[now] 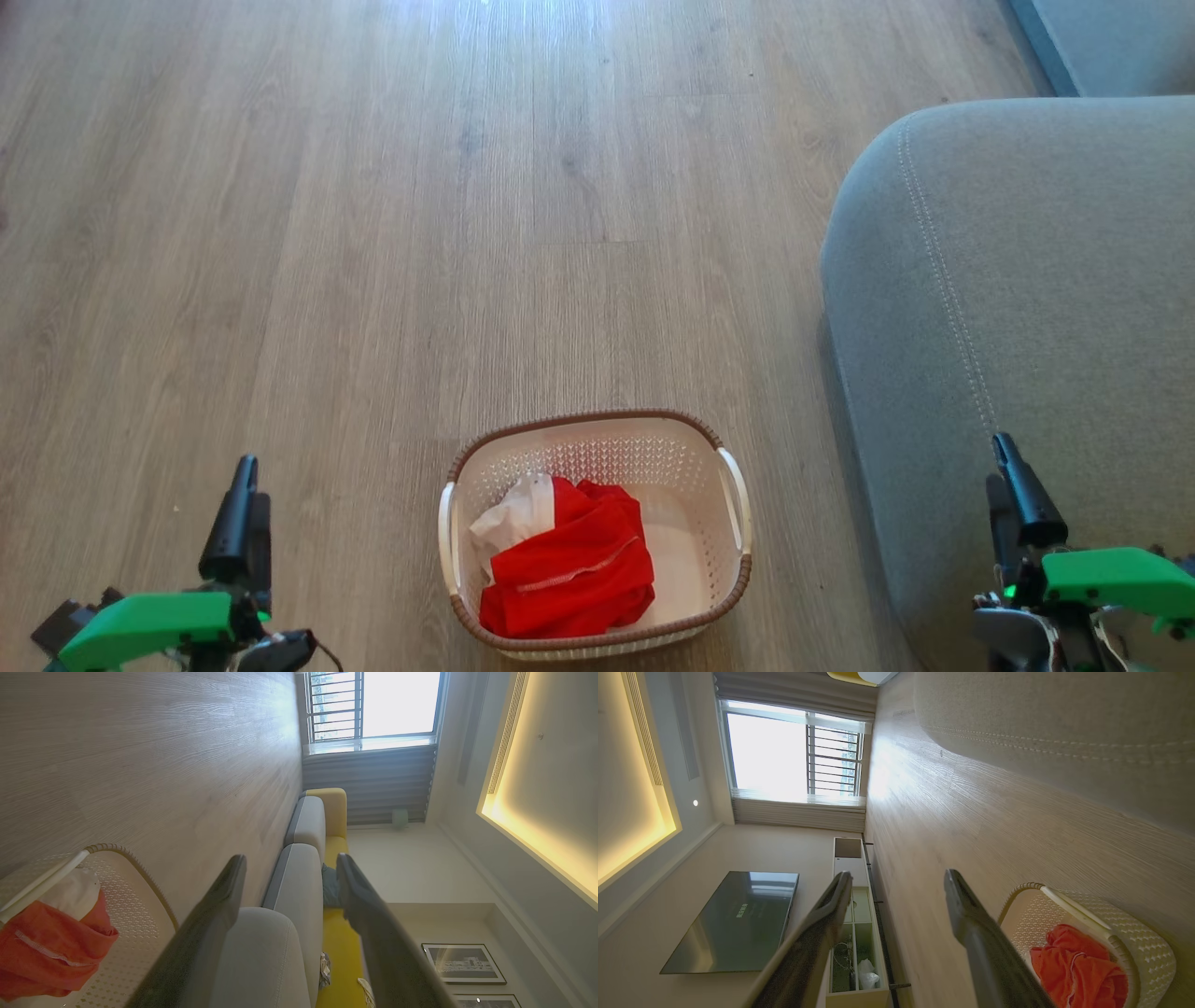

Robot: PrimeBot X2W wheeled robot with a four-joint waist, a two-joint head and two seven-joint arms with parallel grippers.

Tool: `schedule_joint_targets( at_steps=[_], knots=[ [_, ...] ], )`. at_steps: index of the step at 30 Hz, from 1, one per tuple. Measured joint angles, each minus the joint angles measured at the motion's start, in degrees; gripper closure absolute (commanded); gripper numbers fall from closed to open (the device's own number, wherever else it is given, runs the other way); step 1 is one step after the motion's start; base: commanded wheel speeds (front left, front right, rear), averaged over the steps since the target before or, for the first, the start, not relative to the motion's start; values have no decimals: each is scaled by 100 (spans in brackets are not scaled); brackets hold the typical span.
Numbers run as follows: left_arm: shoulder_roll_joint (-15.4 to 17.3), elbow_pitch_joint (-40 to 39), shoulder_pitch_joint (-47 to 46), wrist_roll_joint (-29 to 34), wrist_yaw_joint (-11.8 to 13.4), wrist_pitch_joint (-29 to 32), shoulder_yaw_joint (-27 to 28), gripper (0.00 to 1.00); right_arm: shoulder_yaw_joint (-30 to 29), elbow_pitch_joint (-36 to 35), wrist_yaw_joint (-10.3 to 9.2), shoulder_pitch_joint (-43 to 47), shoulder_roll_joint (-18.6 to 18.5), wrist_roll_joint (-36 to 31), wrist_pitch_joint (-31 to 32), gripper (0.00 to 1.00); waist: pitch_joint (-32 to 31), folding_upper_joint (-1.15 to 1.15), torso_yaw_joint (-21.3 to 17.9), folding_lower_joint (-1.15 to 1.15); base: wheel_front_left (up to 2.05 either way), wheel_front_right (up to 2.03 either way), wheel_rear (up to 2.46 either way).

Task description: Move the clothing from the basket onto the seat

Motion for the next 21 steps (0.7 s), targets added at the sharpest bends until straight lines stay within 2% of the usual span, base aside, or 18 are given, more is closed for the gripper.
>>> schedule_joint_targets(
  at_steps=[21],
  knots=[
    [0, -769, -140, 1337, 56, -326, 376, 0, 122, -720, 0, -81, 0, -1790, -344, 0, -18, 0, 104, 0, 0, 0, 0]
  ],
)
